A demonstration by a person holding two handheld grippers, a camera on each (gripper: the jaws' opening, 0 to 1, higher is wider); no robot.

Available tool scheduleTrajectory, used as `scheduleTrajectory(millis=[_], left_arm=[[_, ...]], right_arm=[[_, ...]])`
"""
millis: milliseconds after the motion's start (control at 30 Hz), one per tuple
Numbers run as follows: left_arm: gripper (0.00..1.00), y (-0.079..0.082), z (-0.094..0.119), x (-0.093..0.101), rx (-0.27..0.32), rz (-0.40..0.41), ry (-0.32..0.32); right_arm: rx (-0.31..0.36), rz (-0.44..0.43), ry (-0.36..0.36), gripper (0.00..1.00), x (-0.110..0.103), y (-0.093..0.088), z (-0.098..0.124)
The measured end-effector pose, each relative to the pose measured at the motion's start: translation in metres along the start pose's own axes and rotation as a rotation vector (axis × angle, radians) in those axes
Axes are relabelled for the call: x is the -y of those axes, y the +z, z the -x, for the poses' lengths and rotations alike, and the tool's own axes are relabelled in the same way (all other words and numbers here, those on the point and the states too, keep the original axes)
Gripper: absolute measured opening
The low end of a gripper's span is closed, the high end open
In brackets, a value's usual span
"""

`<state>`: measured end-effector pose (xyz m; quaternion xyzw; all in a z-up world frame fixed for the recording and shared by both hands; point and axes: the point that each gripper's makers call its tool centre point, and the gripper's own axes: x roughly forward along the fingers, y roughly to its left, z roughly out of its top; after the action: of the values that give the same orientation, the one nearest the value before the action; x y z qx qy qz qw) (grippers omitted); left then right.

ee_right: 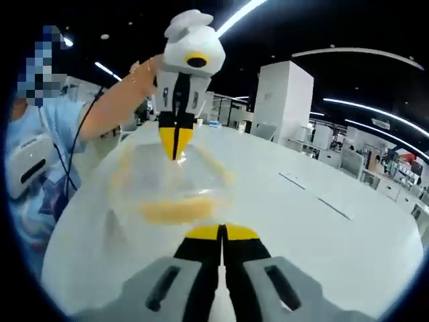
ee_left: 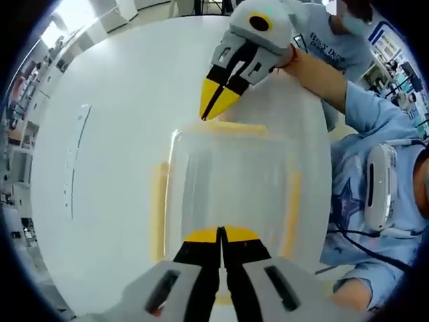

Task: Snap each plastic latch of the storage box into its locked position after aligning the lid with the box until every specified latch is closed and the lid sits flush.

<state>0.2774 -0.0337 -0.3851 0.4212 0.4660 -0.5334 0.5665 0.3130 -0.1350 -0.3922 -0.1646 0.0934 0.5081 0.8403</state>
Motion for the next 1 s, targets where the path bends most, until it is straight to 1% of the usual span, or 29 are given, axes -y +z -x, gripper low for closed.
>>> scheduleTrajectory(millis=[67, 167, 233, 300, 333, 400, 467, 500, 567, 600, 700, 800, 900, 967, 1000], left_arm=[[0.00, 0.000, 0.000, -0.001, 0.006, 0.002, -0.002], [0.00, 0.000, 0.000, -0.003, 0.016, 0.006, -0.006], [0.00, 0.000, 0.000, -0.003, 0.021, 0.007, -0.006], [0.00, 0.000, 0.000, -0.004, 0.025, 0.007, -0.004], [0.00, 0.000, 0.000, -0.004, 0.026, 0.007, -0.004], [0.00, -0.001, 0.000, -0.005, 0.028, 0.008, -0.002], [0.00, -0.001, -0.001, -0.005, 0.028, 0.008, 0.000], [0.00, -0.001, -0.001, -0.005, 0.028, 0.009, 0.001], [0.00, -0.001, -0.001, -0.005, 0.027, 0.008, 0.002], [0.00, -0.001, -0.001, -0.005, 0.027, 0.008, 0.004], [0.00, -0.001, -0.001, -0.006, 0.039, 0.020, 0.005], [0.00, -0.001, -0.001, -0.006, 0.052, 0.025, 0.002], [0.00, 0.000, -0.001, -0.006, 0.065, 0.033, -0.004], [0.00, 0.000, -0.001, -0.006, 0.074, 0.043, -0.007], [0.00, 0.001, -0.001, -0.007, 0.081, 0.051, -0.010]], right_arm=[[-0.003, 0.017, 0.001, 0.00, 0.000, 0.007, -0.001], [-0.018, 0.059, 0.005, 0.00, 0.001, 0.023, -0.004], [-0.036, 0.083, 0.033, 0.00, -0.004, 0.032, -0.008], [-0.041, 0.109, 0.056, 0.00, -0.012, 0.044, -0.014], [-0.044, 0.118, 0.064, 0.00, -0.014, 0.048, -0.015], [-0.057, 0.144, 0.108, 0.00, -0.024, 0.058, -0.022], [-0.093, 0.174, 0.132, 0.00, -0.029, 0.060, -0.028], [-0.123, 0.196, 0.156, 0.00, -0.034, 0.060, -0.033], [-0.151, 0.204, 0.193, 0.00, -0.042, 0.060, -0.038], [-0.171, 0.206, 0.225, 0.00, -0.048, 0.060, -0.042], [-0.220, 0.247, 0.242, 0.00, -0.054, 0.058, -0.052], [-0.232, 0.260, 0.268, 0.00, -0.060, 0.061, -0.057], [-0.272, 0.287, 0.286, 0.00, -0.067, 0.058, -0.058], [-0.282, 0.288, 0.301, 0.00, -0.071, 0.058, -0.059], [-0.287, 0.285, 0.321, 0.00, -0.077, 0.058, -0.059]])
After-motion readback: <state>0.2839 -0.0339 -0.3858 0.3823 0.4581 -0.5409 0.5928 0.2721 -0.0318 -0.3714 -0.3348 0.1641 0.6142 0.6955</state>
